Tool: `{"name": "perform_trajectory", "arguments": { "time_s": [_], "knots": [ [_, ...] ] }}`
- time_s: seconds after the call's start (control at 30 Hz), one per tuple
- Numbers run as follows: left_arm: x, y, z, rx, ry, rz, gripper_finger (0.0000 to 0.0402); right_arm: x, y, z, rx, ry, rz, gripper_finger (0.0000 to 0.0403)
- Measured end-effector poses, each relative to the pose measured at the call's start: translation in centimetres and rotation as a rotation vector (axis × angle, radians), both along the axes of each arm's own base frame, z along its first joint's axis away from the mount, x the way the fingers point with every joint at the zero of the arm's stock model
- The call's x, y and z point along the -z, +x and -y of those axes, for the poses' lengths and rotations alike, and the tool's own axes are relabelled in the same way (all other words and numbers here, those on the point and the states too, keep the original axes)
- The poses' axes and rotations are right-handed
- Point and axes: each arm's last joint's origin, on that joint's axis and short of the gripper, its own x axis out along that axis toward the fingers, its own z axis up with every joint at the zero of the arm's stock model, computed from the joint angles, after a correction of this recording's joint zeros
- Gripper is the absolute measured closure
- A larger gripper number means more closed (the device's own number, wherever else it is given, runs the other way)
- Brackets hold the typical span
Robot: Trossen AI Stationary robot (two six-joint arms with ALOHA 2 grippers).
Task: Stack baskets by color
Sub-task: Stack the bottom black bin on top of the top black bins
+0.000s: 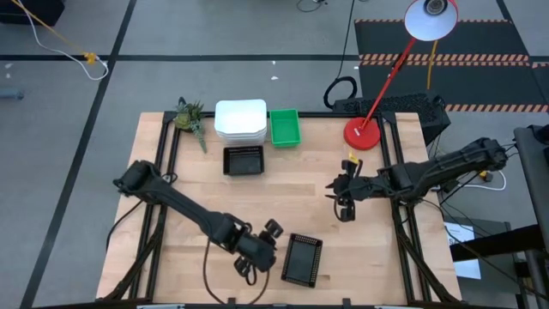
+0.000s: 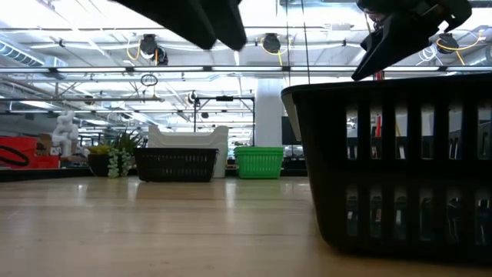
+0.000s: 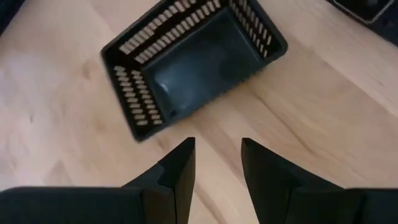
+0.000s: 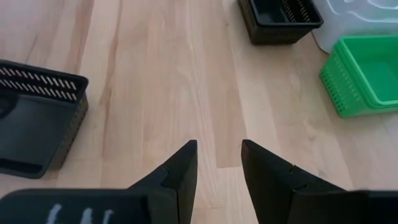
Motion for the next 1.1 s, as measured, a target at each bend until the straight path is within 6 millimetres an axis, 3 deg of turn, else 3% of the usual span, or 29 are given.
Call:
{"name": "perform_trajectory", "arguments": {
  "time_s": [0.73, 1.1],
  "knots": [
    [5.0, 4.3, 0.4, 0.474, 0.32, 0.092, 0.027, 0.1, -0.2, -0.1, -0.041, -0.037, -0.025, 0.0283],
    [6.8, 5.3, 0.1, 0.495, 0.348, 0.109, 0.0271, 0.3, -0.3, -0.1, -0.04, -0.043, -0.047, 0.0283]
  ]
}}
